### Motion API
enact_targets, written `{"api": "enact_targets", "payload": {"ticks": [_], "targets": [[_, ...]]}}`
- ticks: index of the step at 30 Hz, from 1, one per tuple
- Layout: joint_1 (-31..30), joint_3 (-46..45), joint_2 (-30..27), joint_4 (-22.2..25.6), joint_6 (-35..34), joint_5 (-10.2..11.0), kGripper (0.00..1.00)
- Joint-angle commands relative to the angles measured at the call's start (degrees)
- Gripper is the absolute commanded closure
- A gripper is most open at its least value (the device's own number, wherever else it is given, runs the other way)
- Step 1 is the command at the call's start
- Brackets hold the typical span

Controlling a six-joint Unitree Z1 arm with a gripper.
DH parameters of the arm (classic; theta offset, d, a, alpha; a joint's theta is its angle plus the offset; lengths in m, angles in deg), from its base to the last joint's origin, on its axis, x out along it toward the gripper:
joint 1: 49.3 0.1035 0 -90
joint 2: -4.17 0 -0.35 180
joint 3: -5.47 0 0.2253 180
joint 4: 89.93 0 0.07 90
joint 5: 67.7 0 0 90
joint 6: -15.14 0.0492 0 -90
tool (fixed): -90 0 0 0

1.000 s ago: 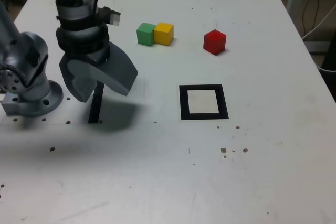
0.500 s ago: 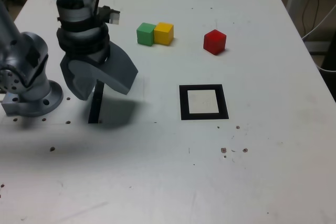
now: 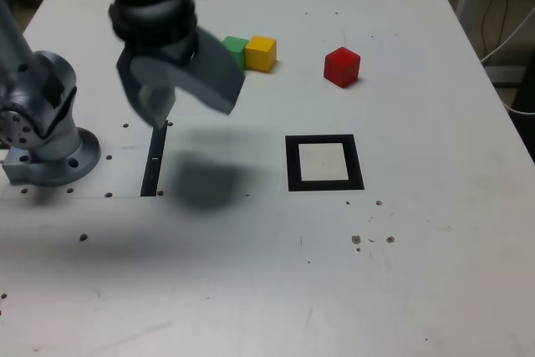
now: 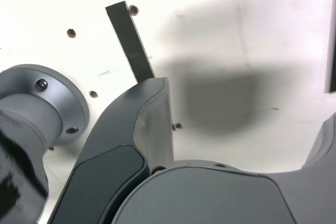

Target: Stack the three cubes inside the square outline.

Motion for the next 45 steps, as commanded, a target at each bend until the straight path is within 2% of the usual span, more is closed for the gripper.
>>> {"api": "enact_targets", "payload": {"ticks": [1,11,18,28,35,45], "targets": [[0.9,2.8,0.9,2.1,0.1,0.5,0.02],[7.9,20.1,8.2,12.2,5.6,3.9,0.02],[14.2,31.4,15.2,16.1,11.8,4.2,0.02],[22.3,44.3,25.8,17.5,19.4,5.3,0.03],[25.9,51.1,32.9,18.5,21.7,5.3,0.03],[27.9,55.1,37.7,19.5,23.6,4.6,0.05]]}}
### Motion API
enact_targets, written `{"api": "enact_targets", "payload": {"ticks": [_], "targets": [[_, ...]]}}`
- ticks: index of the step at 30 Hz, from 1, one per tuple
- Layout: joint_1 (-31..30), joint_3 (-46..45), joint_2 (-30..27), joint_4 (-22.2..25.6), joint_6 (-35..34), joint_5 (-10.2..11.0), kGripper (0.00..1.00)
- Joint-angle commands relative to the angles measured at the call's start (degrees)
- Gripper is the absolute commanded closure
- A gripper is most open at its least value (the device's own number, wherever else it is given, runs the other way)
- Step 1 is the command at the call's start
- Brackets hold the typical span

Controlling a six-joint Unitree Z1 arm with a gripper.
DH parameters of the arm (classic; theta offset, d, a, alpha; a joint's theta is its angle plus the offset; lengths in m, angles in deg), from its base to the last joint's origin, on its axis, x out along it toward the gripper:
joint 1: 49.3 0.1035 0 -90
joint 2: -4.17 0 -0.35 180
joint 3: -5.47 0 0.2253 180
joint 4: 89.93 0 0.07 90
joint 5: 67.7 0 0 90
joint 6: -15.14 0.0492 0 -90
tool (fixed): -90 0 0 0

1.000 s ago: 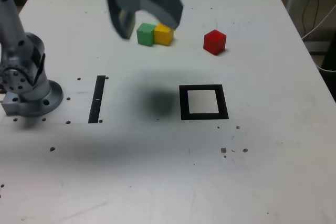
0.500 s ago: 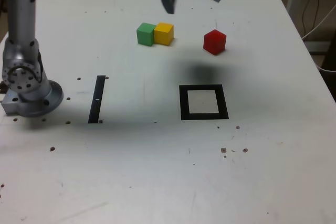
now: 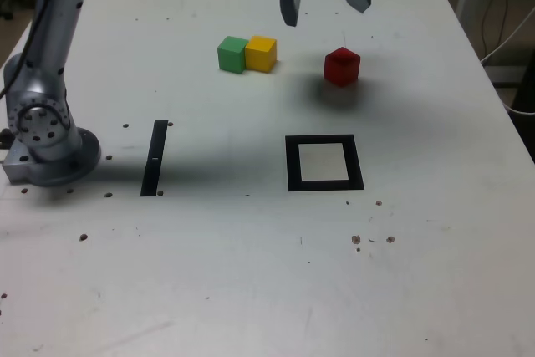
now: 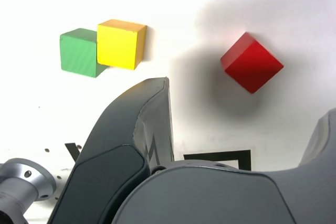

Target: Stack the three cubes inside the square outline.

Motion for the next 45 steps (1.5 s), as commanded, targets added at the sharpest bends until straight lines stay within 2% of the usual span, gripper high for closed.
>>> {"api": "enact_targets", "payload": {"ticks": [1,7,16,21,29,45], "targets": [[0.0,1.0,1.2,0.1,-0.1,-0.5,0.05],[-0.2,2.0,4.1,0.4,-1.1,-1.5,0.05],[-0.4,1.8,7.1,-0.6,-1.7,-1.3,0.04],[-0.4,2.2,8.7,-1.4,-1.8,-2.3,0.04],[-0.6,4.0,10.3,-1.7,-2.4,-0.4,0.04],[-1.3,4.1,12.7,-2.4,-2.8,-0.4,0.05]]}}
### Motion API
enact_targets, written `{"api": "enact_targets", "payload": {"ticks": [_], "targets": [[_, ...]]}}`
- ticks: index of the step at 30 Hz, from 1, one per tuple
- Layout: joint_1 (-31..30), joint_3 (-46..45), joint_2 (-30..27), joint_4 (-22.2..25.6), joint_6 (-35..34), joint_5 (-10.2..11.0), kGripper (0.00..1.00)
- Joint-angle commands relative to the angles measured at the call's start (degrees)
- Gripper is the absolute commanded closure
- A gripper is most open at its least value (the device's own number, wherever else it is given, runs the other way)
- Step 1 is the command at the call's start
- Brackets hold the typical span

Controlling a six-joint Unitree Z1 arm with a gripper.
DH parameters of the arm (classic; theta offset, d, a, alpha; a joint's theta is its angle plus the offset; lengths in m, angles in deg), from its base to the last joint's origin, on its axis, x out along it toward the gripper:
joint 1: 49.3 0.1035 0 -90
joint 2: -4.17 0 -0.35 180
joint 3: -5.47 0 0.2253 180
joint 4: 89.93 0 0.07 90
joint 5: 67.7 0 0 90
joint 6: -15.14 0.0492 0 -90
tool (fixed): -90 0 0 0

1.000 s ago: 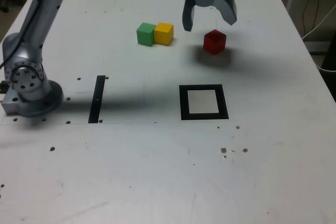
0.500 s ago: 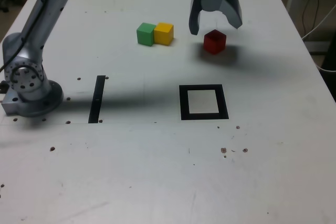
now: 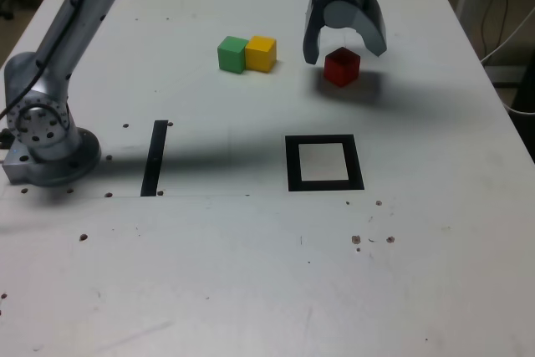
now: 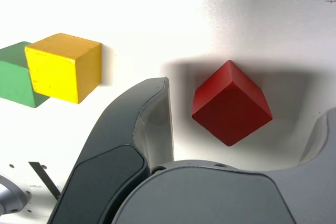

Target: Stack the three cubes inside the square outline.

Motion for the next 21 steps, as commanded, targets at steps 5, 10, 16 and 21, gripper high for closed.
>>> {"api": "enact_targets", "payload": {"ticks": [5,10,16,21], "targets": [[-0.6,0.1,2.0,-0.3,-0.4,-0.1,0.09],[-1.0,0.0,2.6,-1.0,-0.8,0.1,0.12],[-1.2,-0.8,3.4,-3.4,-1.0,0.3,0.21],[-1.3,-1.1,3.5,-3.9,-2.2,0.4,0.26]]}}
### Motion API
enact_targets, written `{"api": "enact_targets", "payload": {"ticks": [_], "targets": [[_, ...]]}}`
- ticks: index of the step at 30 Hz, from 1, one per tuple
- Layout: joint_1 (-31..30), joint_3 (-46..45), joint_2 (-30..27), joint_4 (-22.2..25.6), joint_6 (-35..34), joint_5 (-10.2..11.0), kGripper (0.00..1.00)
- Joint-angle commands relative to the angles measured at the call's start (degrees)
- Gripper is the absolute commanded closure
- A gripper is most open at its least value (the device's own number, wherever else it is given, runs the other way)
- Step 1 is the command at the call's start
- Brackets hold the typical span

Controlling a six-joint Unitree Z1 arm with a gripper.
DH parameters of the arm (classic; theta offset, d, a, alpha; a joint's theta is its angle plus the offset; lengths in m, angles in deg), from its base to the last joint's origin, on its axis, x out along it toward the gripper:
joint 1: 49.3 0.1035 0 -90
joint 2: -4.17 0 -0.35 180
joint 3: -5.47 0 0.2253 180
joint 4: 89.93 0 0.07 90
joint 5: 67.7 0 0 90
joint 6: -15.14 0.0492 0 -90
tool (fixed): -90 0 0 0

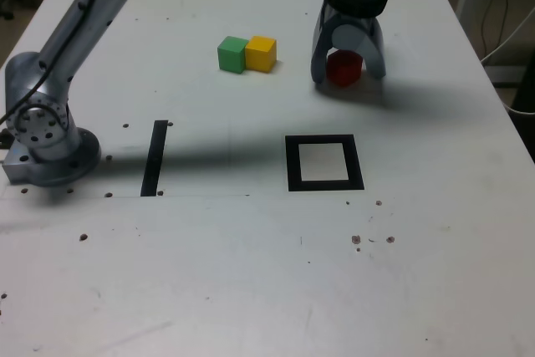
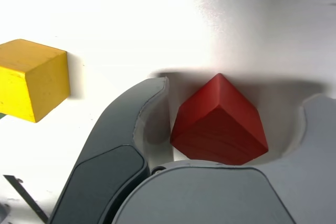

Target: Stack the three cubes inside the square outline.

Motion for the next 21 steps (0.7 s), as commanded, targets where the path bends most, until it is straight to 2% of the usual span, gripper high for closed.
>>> {"api": "enact_targets", "payload": {"ticks": [1,4,11,15,21], "targets": [[-0.1,-0.2,0.0,-0.4,-0.5,0.1,0.26],[-0.2,-0.3,0.0,-0.9,-0.8,0.1,0.29],[-0.5,-0.4,-0.1,-1.0,-2.3,0.1,0.46],[-0.6,-0.3,-0.2,-1.0,-2.8,0.0,0.50],[-0.7,-0.2,-0.7,-1.1,-2.8,-0.2,0.61]]}}
